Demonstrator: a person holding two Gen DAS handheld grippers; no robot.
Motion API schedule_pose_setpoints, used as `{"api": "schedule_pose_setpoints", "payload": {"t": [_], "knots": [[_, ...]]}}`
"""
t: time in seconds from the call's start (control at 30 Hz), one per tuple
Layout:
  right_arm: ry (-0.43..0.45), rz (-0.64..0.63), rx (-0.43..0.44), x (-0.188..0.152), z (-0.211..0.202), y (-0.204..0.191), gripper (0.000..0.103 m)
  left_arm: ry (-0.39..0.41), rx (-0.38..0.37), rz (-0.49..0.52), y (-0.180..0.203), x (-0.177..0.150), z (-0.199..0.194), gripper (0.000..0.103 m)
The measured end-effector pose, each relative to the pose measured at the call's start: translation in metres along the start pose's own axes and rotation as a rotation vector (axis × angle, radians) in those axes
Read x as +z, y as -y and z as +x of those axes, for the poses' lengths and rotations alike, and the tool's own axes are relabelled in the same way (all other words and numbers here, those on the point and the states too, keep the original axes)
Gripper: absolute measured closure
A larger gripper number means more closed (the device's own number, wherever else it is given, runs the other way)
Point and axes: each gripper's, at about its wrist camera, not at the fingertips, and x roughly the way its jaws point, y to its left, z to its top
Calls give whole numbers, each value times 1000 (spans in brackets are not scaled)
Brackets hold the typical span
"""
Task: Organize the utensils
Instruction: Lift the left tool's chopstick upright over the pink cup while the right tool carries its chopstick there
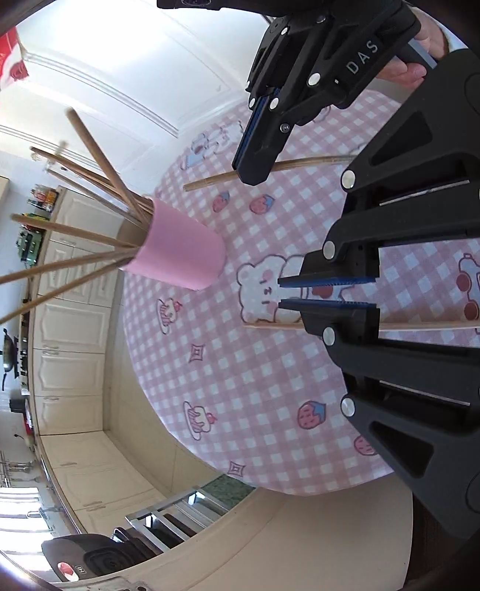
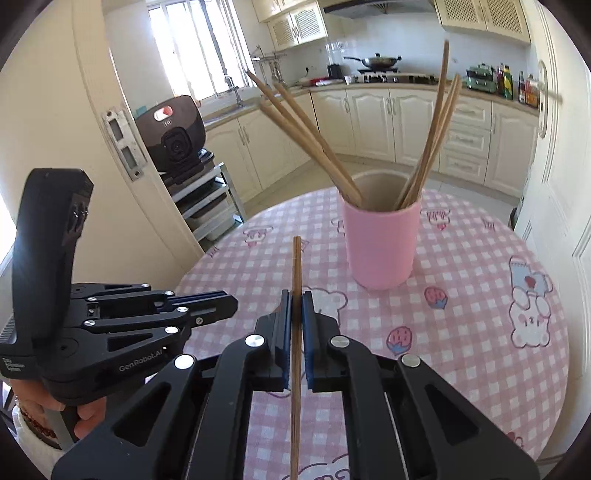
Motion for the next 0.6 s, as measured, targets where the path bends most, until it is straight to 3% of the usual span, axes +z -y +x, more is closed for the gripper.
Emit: {"api": "schedule_pose_setpoints", "payload": {"t": [0.13, 0.2, 0.23, 0.27, 0.47, 0.53, 0.6], "knots": [[-62, 18, -13, -6, 23, 7, 99, -102, -9, -17, -8, 0, 26, 92], [-92, 25, -18, -9, 34, 11, 99, -116, 19, -28, -13, 0, 37, 77], [-108, 27, -18, -11, 39, 14, 99, -117, 31, -27, -14, 0, 41, 54], [-119, 27, -20, -14, 45, 14, 99, -112, 41, -27, -15, 0, 45, 43], [-156, 33, -15, -20, 64, 21, 99, -171, 83, -10, -20, 5, 74, 44], [-163, 33, -13, -20, 68, 22, 99, -193, 93, -10, -22, 6, 82, 59], [-173, 35, -7, -20, 71, 24, 99, -209, 98, -14, -23, 6, 88, 65]]}}
